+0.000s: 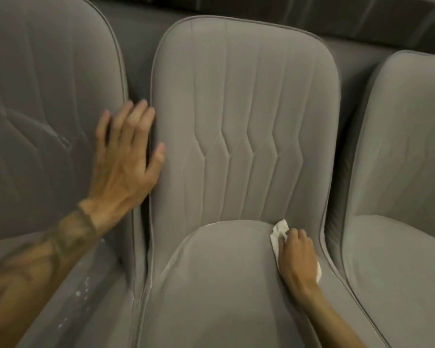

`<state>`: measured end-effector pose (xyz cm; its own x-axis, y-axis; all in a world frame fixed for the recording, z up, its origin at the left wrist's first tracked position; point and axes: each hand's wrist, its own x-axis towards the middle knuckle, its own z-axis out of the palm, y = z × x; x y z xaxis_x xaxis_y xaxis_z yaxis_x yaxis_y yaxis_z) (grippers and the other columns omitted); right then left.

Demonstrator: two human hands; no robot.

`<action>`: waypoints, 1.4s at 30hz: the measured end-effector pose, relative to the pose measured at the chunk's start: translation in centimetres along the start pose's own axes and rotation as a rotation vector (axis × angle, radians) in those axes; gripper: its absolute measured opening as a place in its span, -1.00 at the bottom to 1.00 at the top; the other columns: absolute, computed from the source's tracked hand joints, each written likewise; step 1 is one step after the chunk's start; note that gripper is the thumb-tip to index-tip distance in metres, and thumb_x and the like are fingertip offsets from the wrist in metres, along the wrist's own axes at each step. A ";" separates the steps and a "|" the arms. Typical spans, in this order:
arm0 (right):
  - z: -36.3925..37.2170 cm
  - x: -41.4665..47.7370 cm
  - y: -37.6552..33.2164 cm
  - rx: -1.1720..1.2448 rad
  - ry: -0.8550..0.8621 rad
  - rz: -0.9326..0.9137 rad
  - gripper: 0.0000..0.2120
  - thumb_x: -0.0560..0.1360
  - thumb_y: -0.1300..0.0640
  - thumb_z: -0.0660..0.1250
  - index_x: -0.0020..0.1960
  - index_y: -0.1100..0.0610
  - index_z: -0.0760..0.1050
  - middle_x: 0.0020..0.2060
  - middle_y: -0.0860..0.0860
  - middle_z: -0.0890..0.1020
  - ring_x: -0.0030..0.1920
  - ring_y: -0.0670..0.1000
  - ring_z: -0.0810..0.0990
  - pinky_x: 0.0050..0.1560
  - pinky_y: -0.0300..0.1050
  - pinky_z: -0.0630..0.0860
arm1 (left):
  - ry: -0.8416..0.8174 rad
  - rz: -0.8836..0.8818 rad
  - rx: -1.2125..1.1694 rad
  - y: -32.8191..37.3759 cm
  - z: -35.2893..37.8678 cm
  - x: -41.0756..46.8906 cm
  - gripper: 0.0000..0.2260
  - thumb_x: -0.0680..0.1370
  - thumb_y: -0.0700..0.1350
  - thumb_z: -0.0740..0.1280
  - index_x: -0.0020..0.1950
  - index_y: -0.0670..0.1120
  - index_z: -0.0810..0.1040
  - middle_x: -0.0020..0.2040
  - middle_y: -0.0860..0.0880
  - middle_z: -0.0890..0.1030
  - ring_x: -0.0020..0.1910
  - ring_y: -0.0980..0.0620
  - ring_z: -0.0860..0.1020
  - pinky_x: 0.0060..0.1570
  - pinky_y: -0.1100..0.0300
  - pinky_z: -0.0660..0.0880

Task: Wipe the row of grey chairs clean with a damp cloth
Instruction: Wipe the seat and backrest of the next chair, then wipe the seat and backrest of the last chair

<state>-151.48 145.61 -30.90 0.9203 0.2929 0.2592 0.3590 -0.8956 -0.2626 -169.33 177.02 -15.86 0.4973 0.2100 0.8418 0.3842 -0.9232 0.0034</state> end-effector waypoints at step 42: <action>-0.9 -13.0 -18.3 0.424 -0.133 -0.479 -0.67 0.68 -0.06 0.20 0.02 0.22 0.50 0.01 0.19 0.59 0.07 0.24 0.57 0.05 0.11 0.43 | -0.876 -0.384 0.059 -1.6 -13.9 -19.1 -0.51 0.75 0.14 0.00 0.66 0.01 0.24 0.66 0.02 0.23 0.62 0.04 0.21 0.56 0.12 0.00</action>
<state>-170.14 157.88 -28.66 0.6448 0.6900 0.3289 0.7394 -0.4539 -0.4973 -190.24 169.98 -24.44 0.7250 0.6833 0.0858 0.6690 -0.7284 0.1480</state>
